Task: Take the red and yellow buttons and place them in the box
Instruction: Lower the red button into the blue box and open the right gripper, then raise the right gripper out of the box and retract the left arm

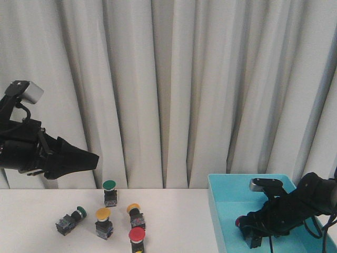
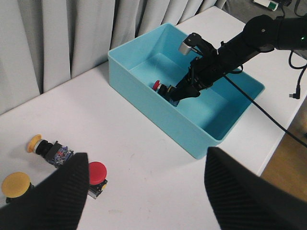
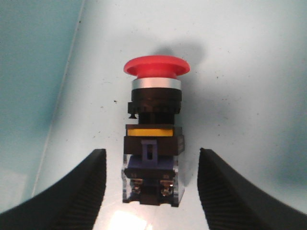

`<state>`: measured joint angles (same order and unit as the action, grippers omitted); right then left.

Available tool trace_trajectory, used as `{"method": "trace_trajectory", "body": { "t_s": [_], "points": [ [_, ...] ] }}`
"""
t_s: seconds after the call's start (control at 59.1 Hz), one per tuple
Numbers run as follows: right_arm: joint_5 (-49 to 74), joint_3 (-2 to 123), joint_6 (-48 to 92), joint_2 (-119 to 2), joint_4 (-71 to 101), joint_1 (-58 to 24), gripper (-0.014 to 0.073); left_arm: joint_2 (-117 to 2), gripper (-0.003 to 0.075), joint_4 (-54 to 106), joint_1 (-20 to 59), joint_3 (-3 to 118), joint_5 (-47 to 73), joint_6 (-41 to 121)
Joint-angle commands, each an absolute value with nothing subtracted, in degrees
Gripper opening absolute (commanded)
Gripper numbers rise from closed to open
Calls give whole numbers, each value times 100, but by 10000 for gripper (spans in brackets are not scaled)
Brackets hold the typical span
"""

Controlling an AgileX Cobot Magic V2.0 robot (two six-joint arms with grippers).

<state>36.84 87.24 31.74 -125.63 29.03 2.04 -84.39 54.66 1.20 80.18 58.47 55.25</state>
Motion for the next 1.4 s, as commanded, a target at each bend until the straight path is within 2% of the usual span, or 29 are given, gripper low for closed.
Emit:
{"method": "trace_trajectory", "body": {
  "t_s": [0.0,0.22,0.44,0.592,0.88,1.184,1.387],
  "points": [
    [3524,8893,3192,-11974,2982,222,446,-8247,482,5800,140,8181,5754,5429],
    [3275,8893,3192,-11064,3011,222,445,-8247,482,5800,140,8181,5754,5360],
    [3821,8893,3139,-9996,3433,222,405,-8247,482,5795,140,8181,5754,5361],
    [4443,8878,3433,-9224,3846,222,293,-8247,482,5795,140,8181,5754,5361],
    [5433,8873,3924,-7845,4388,222,-15,-8252,482,5698,140,8181,5749,5361],
    [6285,8873,4188,-6490,4615,222,-6,-8253,452,4955,140,8176,5699,5063],
    [5586,8266,4319,-5363,4519,222,-4,-8258,395,4182,140,8176,5551,4570]
  ]
}}
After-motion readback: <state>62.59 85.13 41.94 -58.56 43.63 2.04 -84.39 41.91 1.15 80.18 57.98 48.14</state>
